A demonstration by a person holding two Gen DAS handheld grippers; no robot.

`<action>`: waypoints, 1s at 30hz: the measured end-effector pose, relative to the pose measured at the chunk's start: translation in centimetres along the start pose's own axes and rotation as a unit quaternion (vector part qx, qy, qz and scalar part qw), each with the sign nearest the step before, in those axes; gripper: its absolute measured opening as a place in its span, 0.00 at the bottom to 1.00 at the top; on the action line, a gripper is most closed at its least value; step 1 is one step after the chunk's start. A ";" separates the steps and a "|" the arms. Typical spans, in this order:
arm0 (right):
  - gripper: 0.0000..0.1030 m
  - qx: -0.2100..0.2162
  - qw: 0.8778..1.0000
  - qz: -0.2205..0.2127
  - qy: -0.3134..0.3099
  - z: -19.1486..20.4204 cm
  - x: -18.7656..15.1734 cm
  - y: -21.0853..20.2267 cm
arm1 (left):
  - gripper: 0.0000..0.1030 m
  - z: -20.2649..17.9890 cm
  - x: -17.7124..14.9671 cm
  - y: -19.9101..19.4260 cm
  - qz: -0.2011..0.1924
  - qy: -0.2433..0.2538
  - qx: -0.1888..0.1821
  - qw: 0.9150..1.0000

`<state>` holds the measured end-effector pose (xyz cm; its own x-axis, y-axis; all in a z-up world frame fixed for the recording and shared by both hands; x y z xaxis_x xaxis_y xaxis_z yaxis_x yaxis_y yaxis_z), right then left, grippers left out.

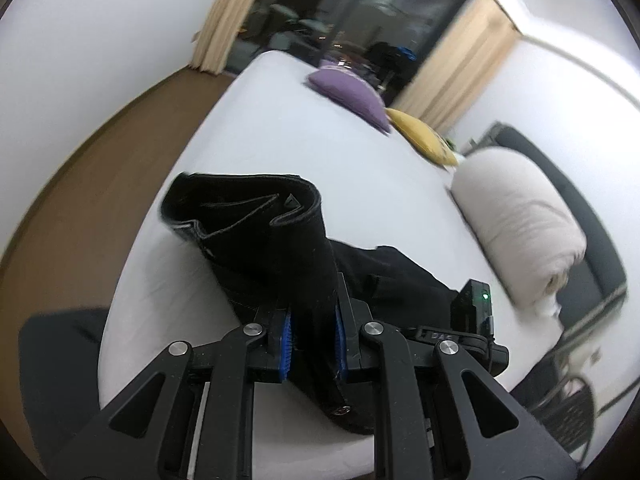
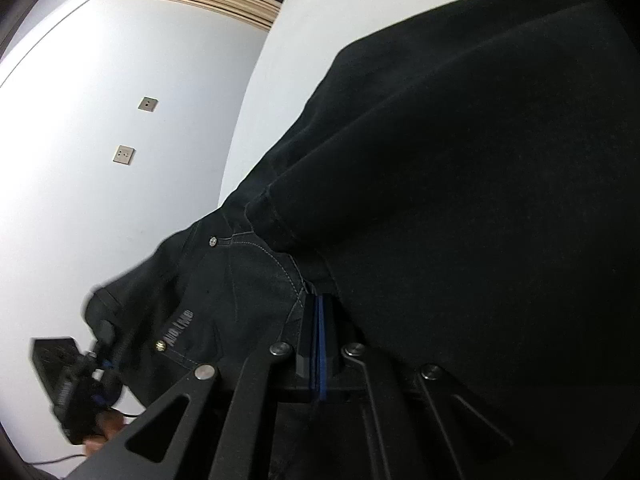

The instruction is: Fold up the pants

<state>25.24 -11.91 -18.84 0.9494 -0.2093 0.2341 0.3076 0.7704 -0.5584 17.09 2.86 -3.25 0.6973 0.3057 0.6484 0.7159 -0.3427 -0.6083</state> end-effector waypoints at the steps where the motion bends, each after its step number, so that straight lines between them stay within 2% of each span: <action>1: 0.00 0.008 1.000 -0.005 -0.001 0.2 0.0 -0.1 | 0.14 -1.6 0.1 0.3 0.000 0.025 0.000 1.000; 2: 0.06 0.021 1.000 -0.008 0.005 0.4 0.1 -0.4 | 0.14 -2.8 0.2 0.8 0.001 0.045 -0.001 0.999; 3: 0.24 0.033 0.999 -0.014 0.014 0.4 0.1 -0.9 | 0.14 -4.3 0.1 0.9 0.001 0.067 -0.004 0.998; 4: 0.35 0.057 0.998 -0.027 0.024 0.8 0.3 -1.9 | 0.14 -5.9 -0.2 1.0 0.002 0.090 -0.009 0.996; 5: 0.53 0.079 0.996 -0.042 0.028 1.2 0.5 -3.0 | 0.14 -7.9 -0.7 1.4 0.005 0.122 -0.012 0.992; 6: 0.65 0.096 0.993 -0.057 0.030 1.5 0.8 -4.1 | 0.14 -10.1 -1.5 2.1 0.010 0.160 -0.016 0.987; 7: 0.69 0.109 0.991 -0.071 0.032 1.6 1.0 -5.2 | 0.03 -12.1 -2.5 2.8 0.018 0.193 -0.025 0.981; 9: 0.82 0.150 0.983 -0.095 0.051 1.3 1.6 -7.9 | 0.03 -16.9 -6.0 5.1 0.049 0.273 -0.045 0.960; 11: 0.85 0.193 0.972 -0.111 0.077 0.5 2.3 -10.0 | 0.03 -19.9 -9.9 7.7 0.068 0.344 -0.048 0.935; 12: 0.87 0.201 0.969 -0.118 0.083 -0.1 2.4 -10.7 | 0.02 -20.5 -12.1 9.2 0.083 0.368 -0.045 0.925; 13: 0.88 0.194 0.970 -0.120 0.086 -0.8 2.3 -11.1 | 0.01 -20.5 -13.8 10.4 0.102 0.374 -0.044 0.921; 14: 0.88 0.170 0.974 -0.116 0.090 -2.2 1.9 -11.2 | 0.01 -20.6 -15.1 10.8 0.120 0.367 -0.050 0.921; 15: 0.82 0.163 0.976 -0.112 0.094 -2.8 1.6 -11.2 | 0.01 -20.8 -15.6 10.4 0.118 0.367 -0.058 0.921; 17: 0.82 0.178 0.974 -0.111 0.087 -2.9 0.7 -11.3 | 0.01 -20.9 -14.9 9.1 0.085 0.385 -0.046 0.918; 18: 0.83 0.181 0.974 -0.112 0.082 -2.6 0.6 -11.2 | 0.02 -20.7 -13.9 8.0 0.058 0.383 -0.036 0.921; 20: 0.86 0.184 0.974 -0.109 0.080 -2.1 0.7 -10.7 | 0.02 -19.5 -11.7 6.6 0.026 0.361 -0.017 0.932; 23: 0.88 0.169 0.978 -0.090 0.077 -1.1 1.8 -8.7 | 0.03 -16.8 -10.6 6.0 0.023 0.326 0.018 0.945; 26: 0.88 0.145 0.988 -0.044 0.042 1.2 3.4 -5.3 | 0.03 -13.3 -9.4 4.5 0.028 0.261 0.027 0.964; 28: 0.88 0.120 0.992 -0.010 0.033 1.6 3.3 -3.1 | 0.03 -12.0 -8.9 4.1 0.035 0.233 0.021 0.972; 30: 0.83 0.090 0.995 0.012 0.035 2.2 3.7 -0.7 | 0.03 -11.0 -8.5 3.7 0.036 0.213 0.019 0.976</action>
<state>28.43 -11.91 -15.88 0.9605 -0.2259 0.1625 0.2739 0.8700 -0.4100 13.40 -10.78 -5.93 0.6740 -0.1173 0.7294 0.6718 -0.3133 -0.6712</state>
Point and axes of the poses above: each gripper's, at about its wrist camera, not at the fingertips, and y roughly the way its jaws point, z to its left, x to its top, the point moved 9 cm from there along y, roughly the way its jaws point, and after that the axes turned 1 degree about -y, right-handed, at the moved point
